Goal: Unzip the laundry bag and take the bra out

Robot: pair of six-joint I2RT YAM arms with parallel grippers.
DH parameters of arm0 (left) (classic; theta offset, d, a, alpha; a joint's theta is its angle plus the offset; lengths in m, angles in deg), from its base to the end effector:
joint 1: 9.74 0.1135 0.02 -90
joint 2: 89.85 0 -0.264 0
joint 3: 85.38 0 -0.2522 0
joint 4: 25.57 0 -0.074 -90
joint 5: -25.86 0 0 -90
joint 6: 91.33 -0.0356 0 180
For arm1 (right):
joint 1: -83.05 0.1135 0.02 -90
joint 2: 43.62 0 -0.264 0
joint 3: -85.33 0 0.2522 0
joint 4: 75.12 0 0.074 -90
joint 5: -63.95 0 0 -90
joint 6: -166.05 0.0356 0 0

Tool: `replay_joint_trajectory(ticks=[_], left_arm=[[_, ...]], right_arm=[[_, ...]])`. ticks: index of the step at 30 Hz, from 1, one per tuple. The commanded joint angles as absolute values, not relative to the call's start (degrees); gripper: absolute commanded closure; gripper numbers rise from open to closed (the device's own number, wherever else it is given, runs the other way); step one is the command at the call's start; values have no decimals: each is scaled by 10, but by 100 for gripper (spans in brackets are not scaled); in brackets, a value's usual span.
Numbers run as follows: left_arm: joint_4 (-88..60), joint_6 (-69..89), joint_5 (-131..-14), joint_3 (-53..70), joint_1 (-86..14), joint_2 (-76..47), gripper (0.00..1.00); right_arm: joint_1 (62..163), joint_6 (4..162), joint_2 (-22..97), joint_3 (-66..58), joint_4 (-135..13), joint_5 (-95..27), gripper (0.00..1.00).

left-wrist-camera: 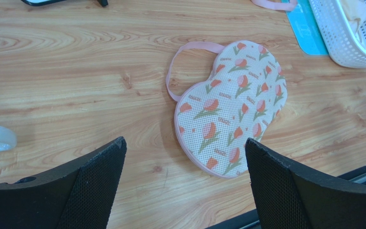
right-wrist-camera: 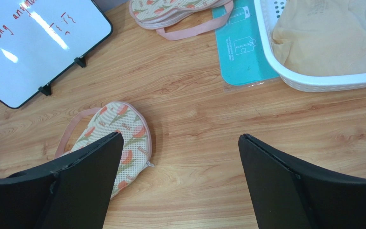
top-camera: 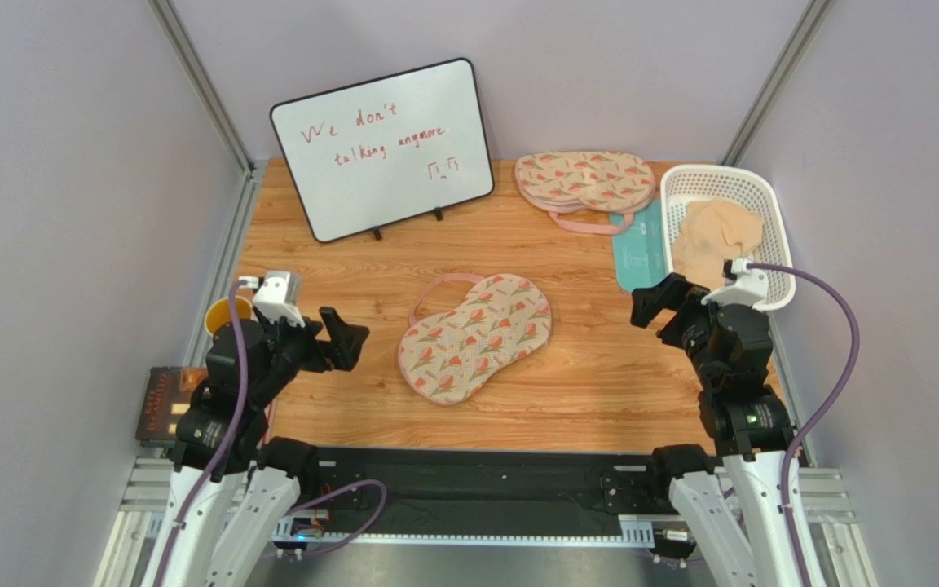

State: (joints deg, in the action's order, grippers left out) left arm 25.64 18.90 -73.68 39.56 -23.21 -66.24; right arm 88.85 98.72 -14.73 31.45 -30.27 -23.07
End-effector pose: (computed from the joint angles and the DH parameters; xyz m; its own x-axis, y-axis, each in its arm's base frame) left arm 0.0919 -0.0281 0.3139 -0.4404 -0.2452 -0.8637 0.2442 0.8930 -0.3780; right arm 0.1201 0.0103 0.3104 -0.3320 0.3532 -0.8747 0.0820 0.9346 0.3462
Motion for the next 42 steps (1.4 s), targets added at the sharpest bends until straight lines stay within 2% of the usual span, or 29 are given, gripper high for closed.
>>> replay_joint_trajectory(ticks=[1, 6, 13, 19, 22, 23, 25, 31, 42], left_arm=[[245, 179, -725, 397, -233, -673, 0], [238, 176, -734, 410, -234, -669, 0], [235, 164, -725, 398, -241, -615, 11], [240, 159, -642, 353, -340, -517, 13], [240, 168, -540, 327, -428, -481, 13], [235, 167, -483, 319, -489, -454, 13], [225, 155, -430, 292, -549, -394, 13], [155, 35, -415, 214, -705, -229, 9], [5, -12, -437, 239, -753, -101, 14]], right_arm=[[889, 984, -147, 314, -304, -228, 0], [888, 982, -149, 315, -302, -242, 0], [889, 977, -134, 309, -294, -270, 0], [889, 977, -103, 309, -288, -286, 0], [888, 979, -90, 310, -294, -291, 0], [889, 979, -81, 310, -295, -294, 0], [889, 980, -73, 310, -297, -297, 0], [889, 980, -66, 311, -295, -297, 0], [888, 982, -69, 313, -292, -306, 0]])
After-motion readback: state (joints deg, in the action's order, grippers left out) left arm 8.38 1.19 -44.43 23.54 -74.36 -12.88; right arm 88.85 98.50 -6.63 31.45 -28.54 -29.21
